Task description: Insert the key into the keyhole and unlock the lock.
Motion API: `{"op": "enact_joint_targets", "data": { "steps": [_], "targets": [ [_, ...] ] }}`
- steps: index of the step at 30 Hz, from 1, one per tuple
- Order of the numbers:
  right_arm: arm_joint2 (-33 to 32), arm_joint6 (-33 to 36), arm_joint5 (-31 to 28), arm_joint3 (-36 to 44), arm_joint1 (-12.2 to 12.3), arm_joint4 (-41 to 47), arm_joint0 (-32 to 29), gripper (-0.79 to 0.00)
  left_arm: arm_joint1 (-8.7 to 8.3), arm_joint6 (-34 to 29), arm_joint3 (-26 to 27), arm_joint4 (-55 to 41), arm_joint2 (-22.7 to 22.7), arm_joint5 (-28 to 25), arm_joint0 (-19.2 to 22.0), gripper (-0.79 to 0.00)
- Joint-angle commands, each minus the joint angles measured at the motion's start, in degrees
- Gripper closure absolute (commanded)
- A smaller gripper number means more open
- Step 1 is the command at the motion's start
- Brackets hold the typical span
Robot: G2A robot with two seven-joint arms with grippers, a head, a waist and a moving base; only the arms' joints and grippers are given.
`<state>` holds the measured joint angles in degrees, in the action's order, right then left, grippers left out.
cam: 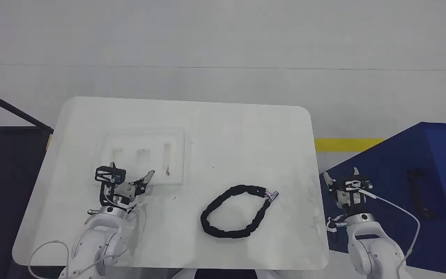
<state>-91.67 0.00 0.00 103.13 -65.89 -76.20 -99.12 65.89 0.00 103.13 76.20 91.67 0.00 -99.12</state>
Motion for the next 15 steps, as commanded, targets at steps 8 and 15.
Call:
{"op": "enact_joint_targets", "data": {
  "steps": [8,15],
  "targets": [
    [0.0,0.0,0.0,0.0,0.0,0.0,0.0,-0.785,0.19,-9.06,3.56,-6.36,1.04,0.5,0.69,-0.785],
    [0.0,0.0,0.0,0.0,0.0,0.0,0.0,-0.785,0.16,-36.37,15.26,-20.43,3.69,3.53,4.57,-0.785]
  ]
}}
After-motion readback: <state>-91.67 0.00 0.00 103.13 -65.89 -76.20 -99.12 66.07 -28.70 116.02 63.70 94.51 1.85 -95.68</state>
